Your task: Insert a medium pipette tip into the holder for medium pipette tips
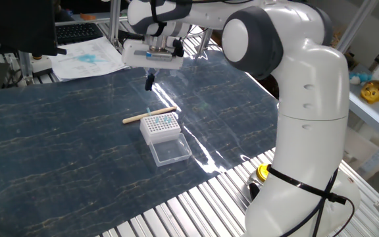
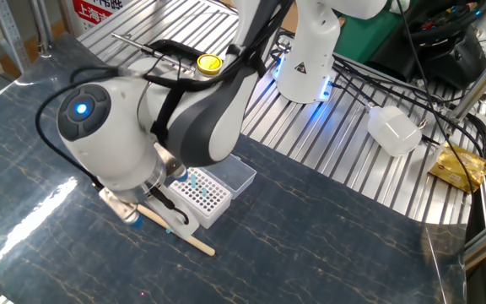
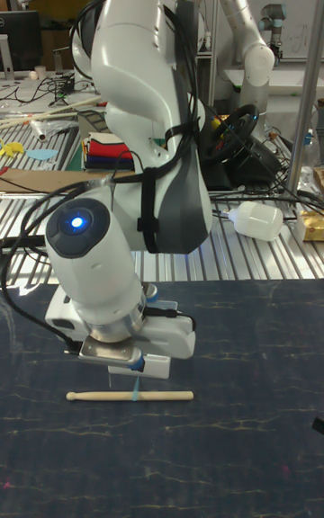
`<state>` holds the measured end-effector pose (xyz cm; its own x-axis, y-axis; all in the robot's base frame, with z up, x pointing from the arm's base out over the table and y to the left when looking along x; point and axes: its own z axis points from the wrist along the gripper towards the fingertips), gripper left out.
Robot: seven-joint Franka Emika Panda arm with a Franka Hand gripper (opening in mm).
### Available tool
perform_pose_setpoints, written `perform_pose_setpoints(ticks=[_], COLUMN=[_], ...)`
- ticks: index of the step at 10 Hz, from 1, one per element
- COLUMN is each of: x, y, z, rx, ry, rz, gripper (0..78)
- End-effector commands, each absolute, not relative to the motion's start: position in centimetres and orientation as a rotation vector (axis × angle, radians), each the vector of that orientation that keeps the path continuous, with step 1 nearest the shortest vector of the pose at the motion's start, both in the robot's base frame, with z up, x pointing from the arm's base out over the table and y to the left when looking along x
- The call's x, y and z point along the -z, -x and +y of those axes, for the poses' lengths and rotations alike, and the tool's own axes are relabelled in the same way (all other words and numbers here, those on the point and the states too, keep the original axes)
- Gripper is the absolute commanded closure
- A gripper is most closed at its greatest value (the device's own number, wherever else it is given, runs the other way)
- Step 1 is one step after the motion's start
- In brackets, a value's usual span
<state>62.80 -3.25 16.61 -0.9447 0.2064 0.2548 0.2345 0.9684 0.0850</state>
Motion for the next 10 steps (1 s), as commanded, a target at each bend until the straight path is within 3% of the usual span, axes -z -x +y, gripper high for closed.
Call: perform_pose_setpoints(ticks=[1,10], x=[-15.53,-15.53], y=[-62.88,-62.96], z=[-3.52,-3.55], rx=[0.179,0.177], ry=[0.343,0.352], rz=[-2.872,-2.834], gripper=[77.6,77.6])
